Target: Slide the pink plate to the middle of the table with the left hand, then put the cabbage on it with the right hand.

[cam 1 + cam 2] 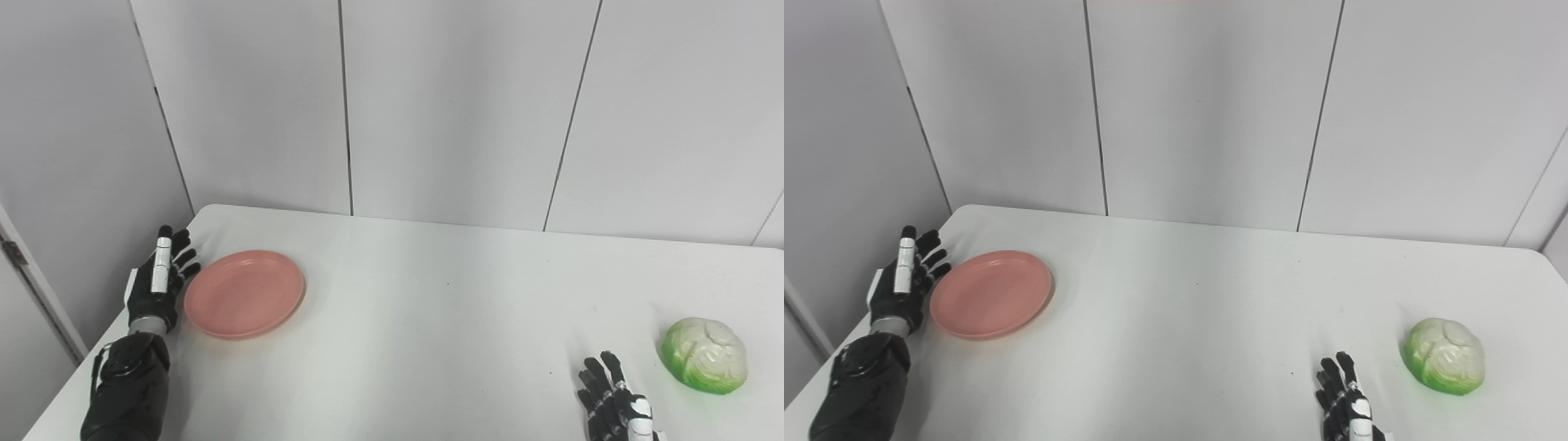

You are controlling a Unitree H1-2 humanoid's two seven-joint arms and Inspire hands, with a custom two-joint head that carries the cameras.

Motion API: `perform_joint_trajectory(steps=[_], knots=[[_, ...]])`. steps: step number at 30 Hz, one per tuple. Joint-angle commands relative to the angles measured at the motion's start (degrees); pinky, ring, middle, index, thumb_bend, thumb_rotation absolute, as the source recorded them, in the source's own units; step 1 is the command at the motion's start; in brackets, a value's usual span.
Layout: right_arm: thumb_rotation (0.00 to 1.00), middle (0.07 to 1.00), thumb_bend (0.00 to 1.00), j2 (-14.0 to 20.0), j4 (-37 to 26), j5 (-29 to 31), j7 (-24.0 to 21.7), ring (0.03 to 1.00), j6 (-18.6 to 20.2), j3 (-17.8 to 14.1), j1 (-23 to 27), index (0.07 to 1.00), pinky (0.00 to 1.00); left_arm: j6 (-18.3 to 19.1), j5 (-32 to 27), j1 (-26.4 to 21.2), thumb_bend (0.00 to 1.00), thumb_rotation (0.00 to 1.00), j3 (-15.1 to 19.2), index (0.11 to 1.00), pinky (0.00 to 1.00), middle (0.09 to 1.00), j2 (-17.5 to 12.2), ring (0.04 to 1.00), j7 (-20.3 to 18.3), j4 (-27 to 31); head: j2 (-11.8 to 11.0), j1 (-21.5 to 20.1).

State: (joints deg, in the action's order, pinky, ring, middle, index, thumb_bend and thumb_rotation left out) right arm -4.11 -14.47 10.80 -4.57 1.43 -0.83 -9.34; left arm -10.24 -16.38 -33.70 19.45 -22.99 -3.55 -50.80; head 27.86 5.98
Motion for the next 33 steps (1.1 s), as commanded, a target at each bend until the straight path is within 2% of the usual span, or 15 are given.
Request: perform_joint_trajectory(steps=[1, 4, 9, 12, 17, 20, 26, 30, 33], knots=[[1.0, 0.944, 0.73, 0.3, -2.8, 0.4, -0.2, 0.962, 0.3, 0.5, -8.5, 0.969, 1.0, -0.8, -0.1, -1.0, 0.89, 0.86, -0.7, 0.78, 0.84, 0.885, 0.0, 0.885, -1.7, -0.2, 0.3, 0.1], [1.0, 0.941, 0.73, 0.3, -2.9, 0.4, -0.1, 0.961, 0.3, 0.6, -8.5, 0.969, 1.0, -1.3, -0.1, -0.7, 0.93, 0.86, -1.1, 0.773, 0.83, 0.876, 0.2, 0.873, -2.3, -0.6, 0.4, 0.0], [1.0, 0.935, 0.73, 0.2, -2.8, 0.3, 0.2, 0.956, 0.2, 0.6, -8.5, 0.963, 1.0, -0.2, -1.3, -0.3, 0.88, 0.84, -0.9, 0.759, 0.84, 0.891, 1.0, 0.886, -2.9, 0.1, 0.5, -0.1], [1.0, 0.933, 0.74, 0.3, -2.9, 0.1, 0.3, 0.957, 0.4, 0.7, -8.4, 0.964, 1.0, 0.4, -2.0, 0.4, 0.9, 0.84, -1.5, 0.773, 0.83, 0.89, 1.9, 0.877, -4.5, 2.3, 0.6, -0.2], [1.0, 0.928, 0.73, 0.3, -2.9, -0.1, 0.3, 0.954, 0.3, 0.9, -8.5, 0.966, 1.0, 2.7, -1.6, 1.0, 0.9, 0.84, -2.9, 0.759, 0.79, 0.867, 3.1, 0.85, -4.8, 7.7, 0.8, -0.2], [1.0, 0.929, 0.72, 0.1, -3.2, -0.1, 0.5, 0.958, 0.6, 1.0, -8.5, 0.967, 1.0, 3.2, -0.5, 1.0, 0.88, 0.88, -4.4, 0.757, 0.77, 0.868, 3.3, 0.844, -5.6, 10.4, 0.9, -0.6], [1.0, 0.922, 0.72, 0.2, -3.8, -0.7, 0.8, 0.952, 0.7, 1.4, -8.8, 0.968, 0.99, 5.3, -0.9, 1.5, 0.87, 0.87, -6.3, 0.745, 0.77, 0.871, 5.3, 0.853, -6.2, 15.2, 1.3, -1.6], [1.0, 0.923, 0.72, 0.1, -4.1, -0.4, 0.8, 0.951, 0.8, 1.5, -9.0, 0.968, 0.98, 6.6, -0.1, 1.9, 0.88, 0.88, -8.2, 0.758, 0.78, 0.886, 6.6, 0.859, -6.6, 16.9, 1.5, -1.9], [1.0, 0.926, 0.72, 0.0, -4.6, -0.2, 0.9, 0.953, 1.2, 1.7, -9.2, 0.963, 0.99, 6.5, 0.5, 1.8, 0.84, 0.88, -9.3, 0.757, 0.76, 0.881, 7.7, 0.858, -6.3, 17.0, 1.7, -2.4]])
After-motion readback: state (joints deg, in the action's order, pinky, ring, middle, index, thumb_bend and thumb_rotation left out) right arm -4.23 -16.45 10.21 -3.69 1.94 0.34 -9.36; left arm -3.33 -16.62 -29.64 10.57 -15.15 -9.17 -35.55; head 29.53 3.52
